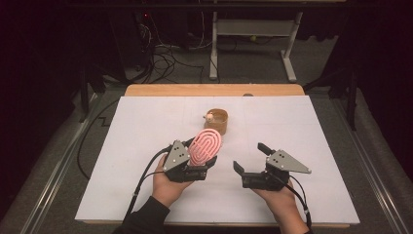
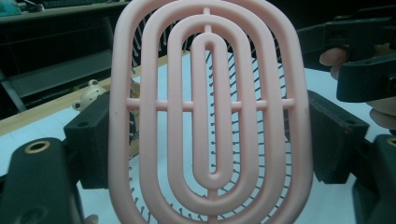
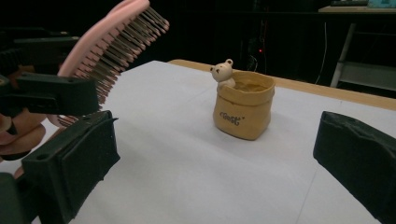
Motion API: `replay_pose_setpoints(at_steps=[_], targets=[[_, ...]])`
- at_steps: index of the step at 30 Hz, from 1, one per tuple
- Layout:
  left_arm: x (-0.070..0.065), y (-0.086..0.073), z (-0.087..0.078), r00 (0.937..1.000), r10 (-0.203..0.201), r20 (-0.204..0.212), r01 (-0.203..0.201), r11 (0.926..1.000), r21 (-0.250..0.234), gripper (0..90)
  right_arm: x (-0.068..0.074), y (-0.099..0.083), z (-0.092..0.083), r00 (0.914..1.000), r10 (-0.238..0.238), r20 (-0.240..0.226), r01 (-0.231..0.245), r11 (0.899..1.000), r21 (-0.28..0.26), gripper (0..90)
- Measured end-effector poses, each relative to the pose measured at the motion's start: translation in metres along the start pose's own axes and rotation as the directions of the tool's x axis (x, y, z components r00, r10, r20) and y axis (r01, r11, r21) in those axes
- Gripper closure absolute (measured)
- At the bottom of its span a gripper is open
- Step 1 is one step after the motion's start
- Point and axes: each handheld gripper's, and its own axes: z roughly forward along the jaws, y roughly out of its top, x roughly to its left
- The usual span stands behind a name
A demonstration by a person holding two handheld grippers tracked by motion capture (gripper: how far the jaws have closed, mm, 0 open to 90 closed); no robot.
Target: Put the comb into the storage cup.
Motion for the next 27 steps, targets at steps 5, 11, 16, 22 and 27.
replay_pose_setpoints(at_steps=[5, 11, 16, 22, 27], targets=[[-0.002, 0.0, 0.001, 1.0, 0.002, 0.006, -0.002, 1.0, 0.002, 18.4, 0.005, 0.003, 0.0, 0.9999, 0.004, -0.016, -0.004, 1.0, -0.009, 0.2], [-0.005, 0.001, 0.002, 0.9999, 0.006, 0.011, -0.006, 1.0, -0.002, 18.4, 0.009, 0.009, 0.001, 0.9993, 0.016, -0.034, -0.017, 1.0, -0.018, 0.2], [-0.008, 0.002, 0.002, 0.9999, 0.009, 0.014, -0.008, 1.0, -0.003, 18.5, 0.012, 0.014, 0.003, 0.9987, 0.017, -0.049, -0.018, 0.999, -0.027, 0.2], [-0.01, 0.003, 0.004, 0.9999, 0.006, 0.015, -0.006, 1.0, -0.005, 18.4, 0.014, 0.022, 0.007, 0.9974, 0.026, -0.067, -0.028, 0.999, -0.032, 0.2], [-0.011, 0.003, 0.004, 0.9998, 0.007, 0.018, -0.006, 1.0, -0.006, 18.4, 0.016, 0.029, 0.012, 0.9961, 0.033, -0.081, -0.037, 0.999, -0.039, 0.2]])
